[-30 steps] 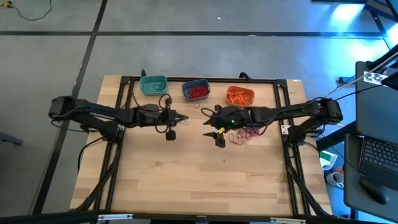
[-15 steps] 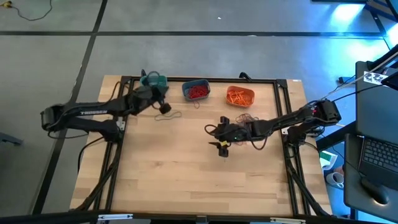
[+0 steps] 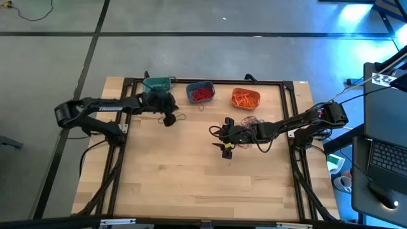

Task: Sort rubber bands into baskets

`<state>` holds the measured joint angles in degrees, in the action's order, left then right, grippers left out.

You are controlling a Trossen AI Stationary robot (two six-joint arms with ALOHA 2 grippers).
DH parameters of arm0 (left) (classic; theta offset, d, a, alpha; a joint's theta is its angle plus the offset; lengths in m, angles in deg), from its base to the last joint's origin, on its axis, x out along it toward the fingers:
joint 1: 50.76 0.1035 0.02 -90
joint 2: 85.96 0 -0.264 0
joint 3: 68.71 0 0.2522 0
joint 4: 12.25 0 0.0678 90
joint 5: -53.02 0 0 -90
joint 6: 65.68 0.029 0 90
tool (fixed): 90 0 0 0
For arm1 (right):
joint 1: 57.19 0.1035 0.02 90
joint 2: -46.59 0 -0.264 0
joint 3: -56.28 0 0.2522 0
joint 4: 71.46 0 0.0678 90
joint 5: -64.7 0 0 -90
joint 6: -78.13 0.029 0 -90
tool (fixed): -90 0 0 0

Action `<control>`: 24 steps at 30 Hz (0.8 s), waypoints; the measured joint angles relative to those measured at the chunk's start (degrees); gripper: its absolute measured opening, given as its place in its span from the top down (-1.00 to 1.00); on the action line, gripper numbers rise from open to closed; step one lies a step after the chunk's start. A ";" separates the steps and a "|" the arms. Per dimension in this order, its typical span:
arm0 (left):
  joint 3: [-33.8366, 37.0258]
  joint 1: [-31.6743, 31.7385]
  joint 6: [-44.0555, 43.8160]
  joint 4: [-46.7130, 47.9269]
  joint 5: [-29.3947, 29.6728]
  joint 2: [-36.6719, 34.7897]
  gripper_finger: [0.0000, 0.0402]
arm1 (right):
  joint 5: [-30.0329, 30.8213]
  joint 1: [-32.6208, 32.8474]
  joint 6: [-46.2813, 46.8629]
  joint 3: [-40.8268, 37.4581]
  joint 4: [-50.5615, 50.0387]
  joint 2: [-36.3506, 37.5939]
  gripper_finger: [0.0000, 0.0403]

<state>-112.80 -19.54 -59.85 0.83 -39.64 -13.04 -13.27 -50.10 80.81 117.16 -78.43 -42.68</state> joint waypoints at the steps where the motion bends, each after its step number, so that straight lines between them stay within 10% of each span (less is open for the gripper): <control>1: 0.00 -0.73 0.01 0.07 -0.55 1.29 0.81 | 0.00 0.00 0.00 0.00 0.01 0.00 -0.15; 13: 0.00 -3.82 1.51 0.04 4.02 13.48 0.23 | 0.00 0.00 -0.02 0.00 0.01 -0.02 -0.15; 24: -0.33 -3.76 2.46 -0.29 4.76 16.60 0.55 | 0.46 0.00 -0.02 0.00 -0.01 -0.02 -0.15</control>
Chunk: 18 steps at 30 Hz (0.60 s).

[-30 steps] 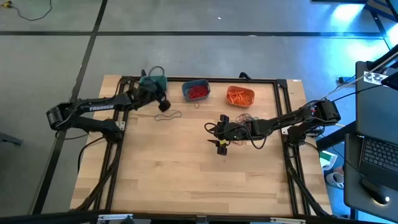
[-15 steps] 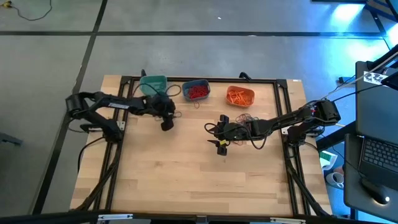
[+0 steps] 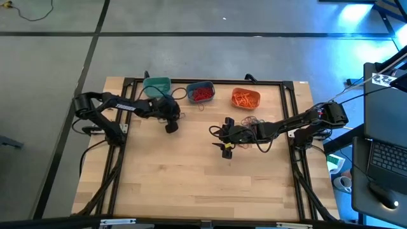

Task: Sort rubber bands into baskets

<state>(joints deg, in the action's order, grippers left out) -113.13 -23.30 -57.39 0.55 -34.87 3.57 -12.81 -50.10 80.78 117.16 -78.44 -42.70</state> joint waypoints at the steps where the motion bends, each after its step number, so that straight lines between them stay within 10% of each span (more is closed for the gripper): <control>1: 0.00 -0.01 0.30 0.08 -0.06 0.02 0.62 | 0.02 0.00 0.00 0.00 0.00 0.00 -0.15; 6: 0.02 -0.21 1.54 0.52 5.54 0.14 0.96 | 0.02 0.00 0.00 0.00 -0.02 0.00 -0.15; 18: -0.57 -6.40 3.90 -0.37 35.98 -0.20 0.99 | 0.09 0.00 -0.11 0.00 -0.07 0.00 -0.15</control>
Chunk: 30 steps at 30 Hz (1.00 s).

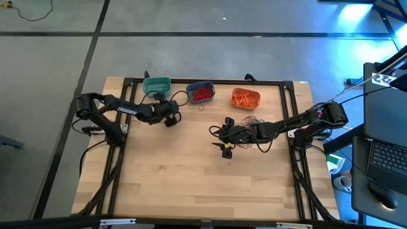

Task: Sort rubber bands into baskets

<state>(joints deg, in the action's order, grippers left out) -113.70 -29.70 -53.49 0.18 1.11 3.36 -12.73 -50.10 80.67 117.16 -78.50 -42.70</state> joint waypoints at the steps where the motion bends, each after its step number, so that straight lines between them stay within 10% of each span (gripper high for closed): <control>1: -0.16 -0.57 0.19 -0.29 2.08 -0.57 0.99 | 0.00 0.00 -0.02 -0.01 0.00 0.00 -0.15; 19: -0.30 10.24 12.40 -1.80 9.77 -27.22 0.98 | 0.07 0.00 -0.04 -0.02 0.11 -0.02 -0.15; 30: -0.32 21.63 6.76 -2.11 -6.11 -26.21 0.87 | 0.07 0.00 -0.06 -0.02 0.39 -0.01 -0.15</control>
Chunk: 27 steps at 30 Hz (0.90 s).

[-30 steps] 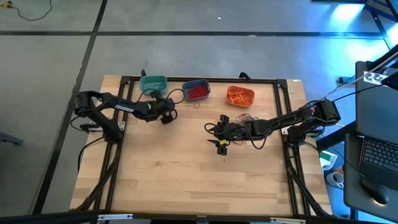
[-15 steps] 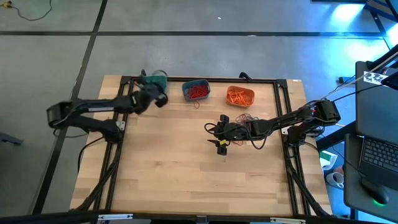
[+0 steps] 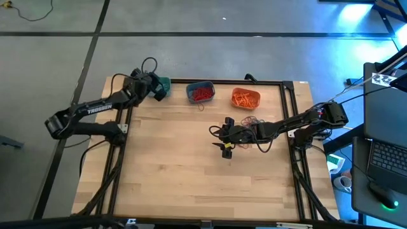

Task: Sort rubber bands into baskets

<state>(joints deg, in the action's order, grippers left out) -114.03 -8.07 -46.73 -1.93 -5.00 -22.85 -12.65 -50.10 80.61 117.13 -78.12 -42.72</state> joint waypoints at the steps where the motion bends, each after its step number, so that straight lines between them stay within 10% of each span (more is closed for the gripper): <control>1: 0.00 0.34 -1.02 -0.04 -0.72 0.56 0.83 | -0.01 0.00 0.00 0.00 0.01 -0.01 -0.15; 8: 0.00 0.74 -7.81 5.02 -4.61 3.54 0.42 | -0.01 0.00 -0.01 0.00 0.07 -0.01 -0.15; 17: 0.40 -6.70 -13.38 6.13 -35.13 3.50 0.21 | -0.01 0.00 0.00 0.00 0.35 -0.01 -0.15; 27: 5.04 -17.30 -12.17 -2.99 -35.96 3.49 0.21 | 11.82 -3.70 1.45 0.00 8.90 -3.54 -0.15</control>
<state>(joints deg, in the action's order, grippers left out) -108.99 -25.37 -58.89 -4.92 -40.97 -19.36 -0.84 -53.80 82.06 117.13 -69.22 -46.26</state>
